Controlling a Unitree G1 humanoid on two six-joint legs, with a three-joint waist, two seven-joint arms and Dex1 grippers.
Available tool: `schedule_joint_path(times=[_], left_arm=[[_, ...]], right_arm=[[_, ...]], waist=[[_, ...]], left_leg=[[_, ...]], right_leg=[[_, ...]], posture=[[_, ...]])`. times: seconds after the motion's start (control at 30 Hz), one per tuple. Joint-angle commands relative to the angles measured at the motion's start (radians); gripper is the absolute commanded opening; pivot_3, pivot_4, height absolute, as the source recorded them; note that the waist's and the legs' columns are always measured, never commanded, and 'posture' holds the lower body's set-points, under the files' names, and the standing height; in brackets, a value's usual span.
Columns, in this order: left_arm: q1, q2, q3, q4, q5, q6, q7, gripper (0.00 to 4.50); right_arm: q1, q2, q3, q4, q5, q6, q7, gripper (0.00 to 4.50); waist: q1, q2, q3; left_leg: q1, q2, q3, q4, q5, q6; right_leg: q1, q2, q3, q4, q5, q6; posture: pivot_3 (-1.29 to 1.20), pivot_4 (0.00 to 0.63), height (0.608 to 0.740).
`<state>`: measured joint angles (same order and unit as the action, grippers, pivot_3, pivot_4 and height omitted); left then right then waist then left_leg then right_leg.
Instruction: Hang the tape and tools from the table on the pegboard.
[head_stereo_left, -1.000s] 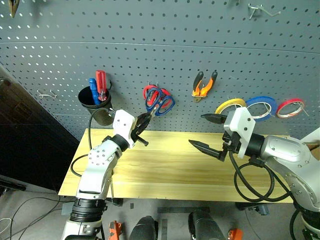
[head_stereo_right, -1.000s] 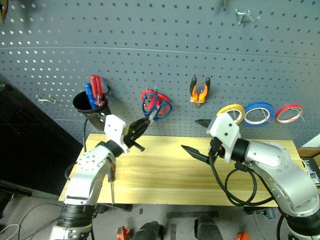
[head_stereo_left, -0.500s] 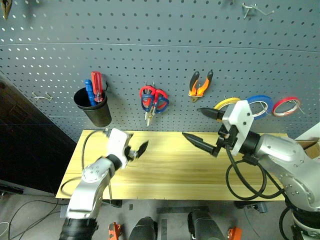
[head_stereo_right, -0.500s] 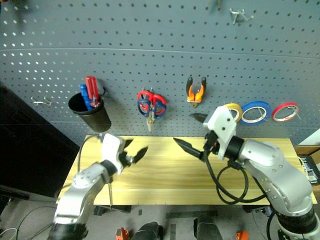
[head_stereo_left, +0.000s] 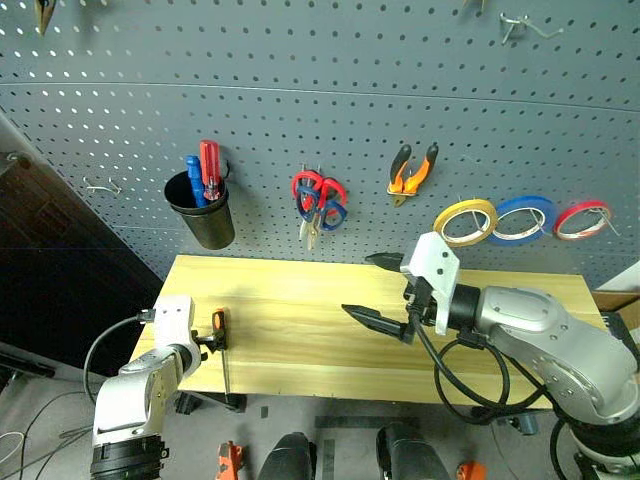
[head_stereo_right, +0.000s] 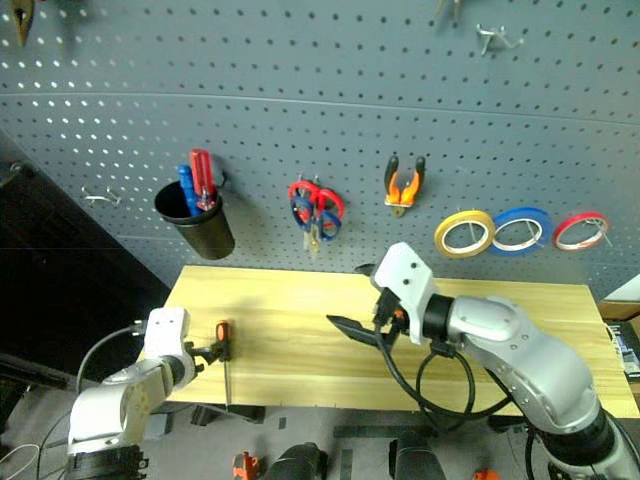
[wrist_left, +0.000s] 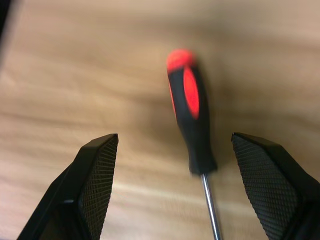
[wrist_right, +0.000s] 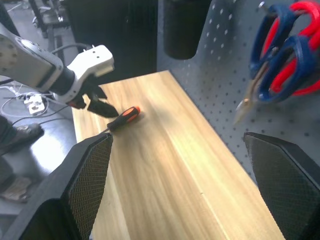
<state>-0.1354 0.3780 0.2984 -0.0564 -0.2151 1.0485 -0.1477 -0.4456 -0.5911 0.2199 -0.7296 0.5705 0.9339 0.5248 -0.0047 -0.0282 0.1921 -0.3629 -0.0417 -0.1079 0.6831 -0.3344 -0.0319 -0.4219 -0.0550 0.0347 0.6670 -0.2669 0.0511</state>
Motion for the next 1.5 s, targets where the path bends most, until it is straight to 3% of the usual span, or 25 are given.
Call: schedule_joint_path(times=[0.03,0.27,0.4,0.67,0.7,0.83,1.0,1.23,1.33,1.5], left_arm=[[-0.056,0.000,-0.001,0.054,0.013,0.025,0.024,3.84],[-0.156,-0.028,-0.003,0.216,0.019,0.001,0.052,3.84],[-0.151,-0.029,-0.013,0.221,0.015,0.002,0.043,3.01],[-0.107,-0.038,-0.004,0.177,0.003,-0.013,0.038,0.62],[-0.104,-0.039,-0.004,0.174,0.003,-0.021,0.039,0.52],[-0.058,-0.035,-0.010,0.102,-0.002,-0.070,0.021,0.52],[0.084,0.041,-0.101,-0.031,0.057,-0.294,-0.070,0.52],[0.334,0.091,-0.149,-0.156,0.109,-0.830,-0.223,0.52],[0.330,0.076,-0.158,-0.219,0.115,-0.968,-0.234,0.52],[0.192,0.045,-0.165,-0.302,0.123,-1.031,-0.203,0.52]], right_arm=[[-0.049,-0.010,0.052,-0.007,-0.010,0.010,0.038,4.50],[-0.099,-0.009,0.140,0.006,-0.035,0.015,0.075,4.50],[-0.110,-0.012,0.161,0.015,-0.060,0.008,0.088,4.50],[-0.106,-0.012,0.155,0.020,-0.083,0.001,0.108,4.50],[-0.105,-0.014,0.154,0.021,-0.084,0.000,0.110,4.50],[-0.095,-0.028,0.139,0.016,-0.086,-0.006,0.122,4.50],[-0.089,-0.041,0.109,0.014,-0.080,-0.015,0.133,4.50],[-0.102,-0.066,0.066,0.015,-0.092,-0.068,0.164,4.50],[-0.102,-0.089,0.028,0.017,-0.072,-0.075,0.192,4.50],[-0.115,-0.120,-0.107,0.006,0.030,-0.034,0.229,4.50]], waist=[[0.000,0.000,0.000],[-0.001,-0.001,0.000],[-0.005,-0.001,0.000],[-0.005,-0.001,-0.001],[-0.005,-0.001,-0.002],[-0.005,-0.001,-0.003],[-0.004,-0.002,-0.010],[0.004,-0.001,-0.029],[0.021,0.000,-0.037],[0.046,-0.002,-0.061]], left_leg=[[0.000,0.000,0.000,0.000,0.000,0.000],[0.000,-0.001,0.000,0.000,0.000,0.000],[-0.001,0.000,0.000,-0.001,0.000,0.000],[-0.001,0.000,0.000,-0.001,0.000,-0.001],[0.000,0.000,0.000,-0.001,0.000,-0.001],[-0.001,0.000,0.001,-0.001,0.000,-0.001],[-0.001,0.000,0.001,-0.001,0.000,-0.001],[0.000,0.000,0.002,-0.003,-0.001,-0.001],[-0.001,0.001,0.001,-0.002,0.000,-0.001],[0.000,0.000,0.001,-0.002,0.000,-0.001]], right_leg=[[0.000,0.000,0.000,0.000,0.000,0.000],[0.000,-0.001,0.000,-0.002,0.000,0.000],[-0.001,-0.001,0.000,-0.002,0.000,0.000],[-0.001,-0.001,0.001,-0.002,0.000,0.000],[-0.001,-0.001,0.001,-0.002,0.000,0.000],[-0.001,-0.001,0.001,-0.002,0.000,0.000],[-0.002,-0.001,0.001,-0.002,0.000,0.000],[-0.001,-0.002,0.002,-0.004,0.000,0.000],[0.000,-0.002,0.002,-0.004,0.000,0.000],[0.002,-0.001,0.000,-0.004,0.001,0.000]], posture=[[0.00,0.180,0.740],[-0.01,0.180,0.740],[-0.01,0.172,0.740],[-0.01,0.161,0.740],[-0.01,0.161,0.740],[-0.01,0.147,0.740],[-0.01,0.137,0.740],[0.04,0.108,0.740],[0.06,0.092,0.740],[0.10,0.072,0.740]])
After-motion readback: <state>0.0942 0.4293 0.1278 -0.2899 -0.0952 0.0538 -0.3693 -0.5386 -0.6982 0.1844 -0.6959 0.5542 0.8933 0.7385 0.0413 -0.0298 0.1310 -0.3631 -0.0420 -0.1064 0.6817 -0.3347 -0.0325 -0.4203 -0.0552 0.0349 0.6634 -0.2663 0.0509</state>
